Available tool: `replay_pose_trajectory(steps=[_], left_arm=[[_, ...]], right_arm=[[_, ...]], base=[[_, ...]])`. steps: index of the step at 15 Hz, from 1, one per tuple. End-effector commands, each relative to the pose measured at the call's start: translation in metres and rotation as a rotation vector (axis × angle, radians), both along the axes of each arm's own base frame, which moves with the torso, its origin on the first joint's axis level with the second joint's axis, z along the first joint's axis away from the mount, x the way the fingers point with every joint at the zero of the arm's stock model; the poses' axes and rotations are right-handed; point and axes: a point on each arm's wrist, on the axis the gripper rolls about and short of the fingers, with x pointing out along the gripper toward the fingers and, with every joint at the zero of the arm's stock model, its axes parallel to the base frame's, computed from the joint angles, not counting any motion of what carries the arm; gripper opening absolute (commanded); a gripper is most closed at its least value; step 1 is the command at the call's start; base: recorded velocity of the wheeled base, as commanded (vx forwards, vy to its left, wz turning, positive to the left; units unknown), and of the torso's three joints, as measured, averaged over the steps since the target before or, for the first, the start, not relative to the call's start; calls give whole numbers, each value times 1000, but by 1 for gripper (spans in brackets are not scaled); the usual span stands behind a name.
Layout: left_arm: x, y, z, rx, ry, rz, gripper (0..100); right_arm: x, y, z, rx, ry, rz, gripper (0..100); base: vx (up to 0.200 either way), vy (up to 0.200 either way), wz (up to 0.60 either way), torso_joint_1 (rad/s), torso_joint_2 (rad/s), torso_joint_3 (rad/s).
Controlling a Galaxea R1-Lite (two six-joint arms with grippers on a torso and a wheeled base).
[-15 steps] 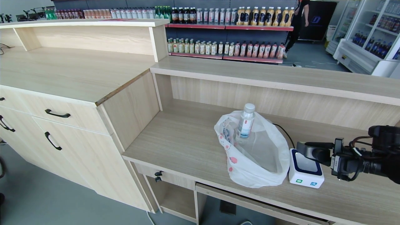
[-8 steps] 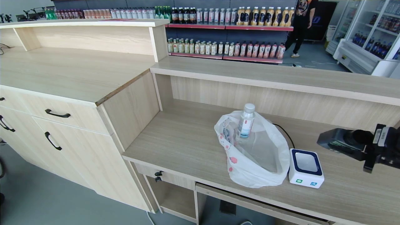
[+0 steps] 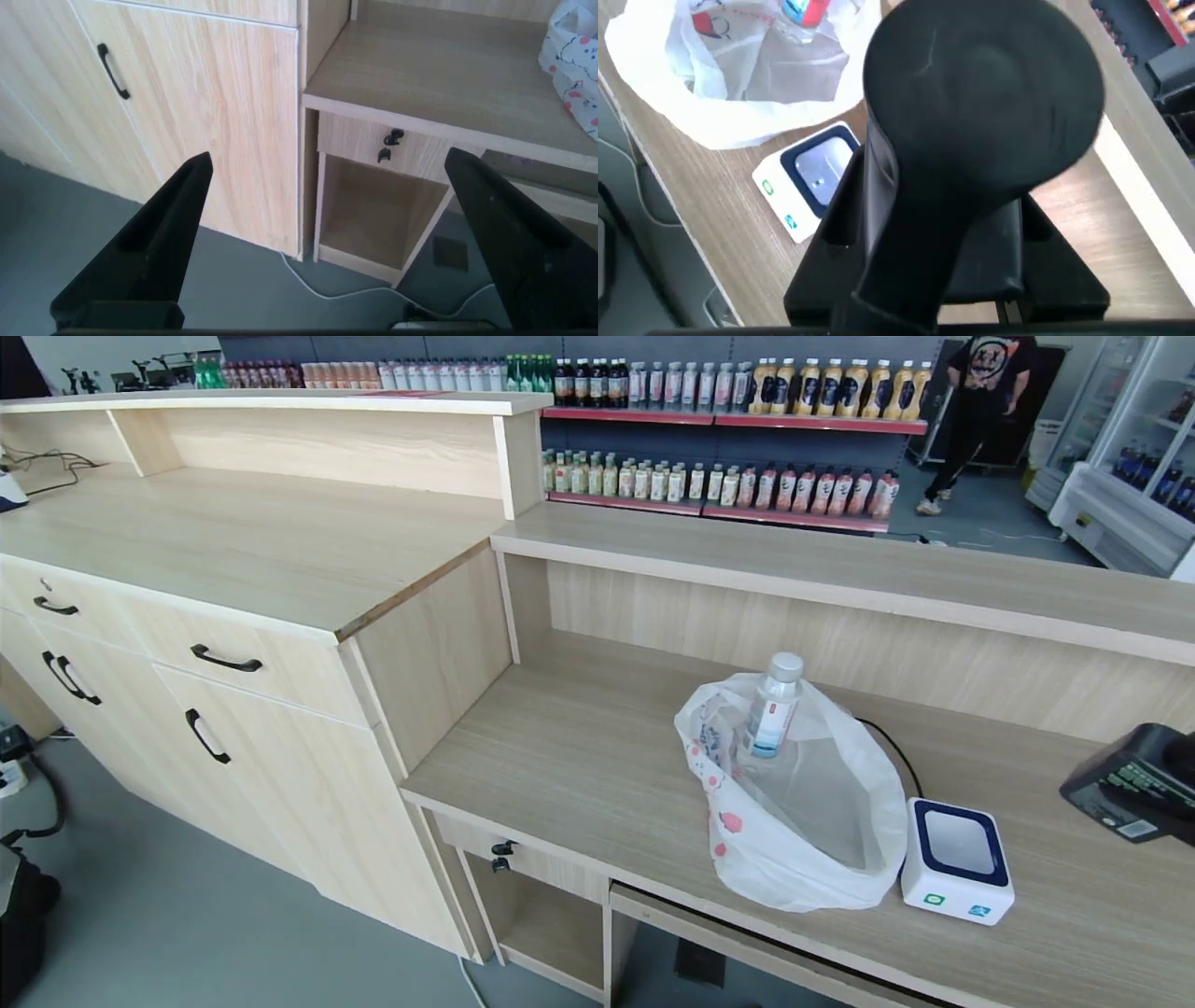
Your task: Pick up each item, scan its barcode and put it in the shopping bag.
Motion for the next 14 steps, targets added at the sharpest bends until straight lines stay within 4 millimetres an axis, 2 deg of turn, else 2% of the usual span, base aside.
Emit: replay_pose_trajectory(steps=[1, 4, 7, 9, 12, 14], left_arm=[[0, 0, 0, 0, 0, 1, 100], [0, 0, 0, 0, 0, 1, 100], [0, 0, 0, 0, 0, 0, 100], [0, 0, 0, 0, 0, 1, 100], [0, 0, 0, 0, 0, 1, 100], [0, 0, 0, 0, 0, 0, 100]], right_arm=[[4, 14, 0, 114, 61, 48, 0], [12, 14, -14, 270, 198, 6, 0], [32, 8, -32, 400, 335, -18, 0], [51, 8, -40, 409, 370, 12, 0], [88, 14, -63, 385, 374, 92, 0], [102, 20, -77, 369, 384, 119, 0]], base=[[0, 0, 0, 0, 0, 0], [0, 0, 0, 0, 0, 0], [0, 0, 0, 0, 0, 0], [0, 0, 0, 0, 0, 0], [0, 0, 0, 0, 0, 0], [0, 0, 0, 0, 0, 0]])
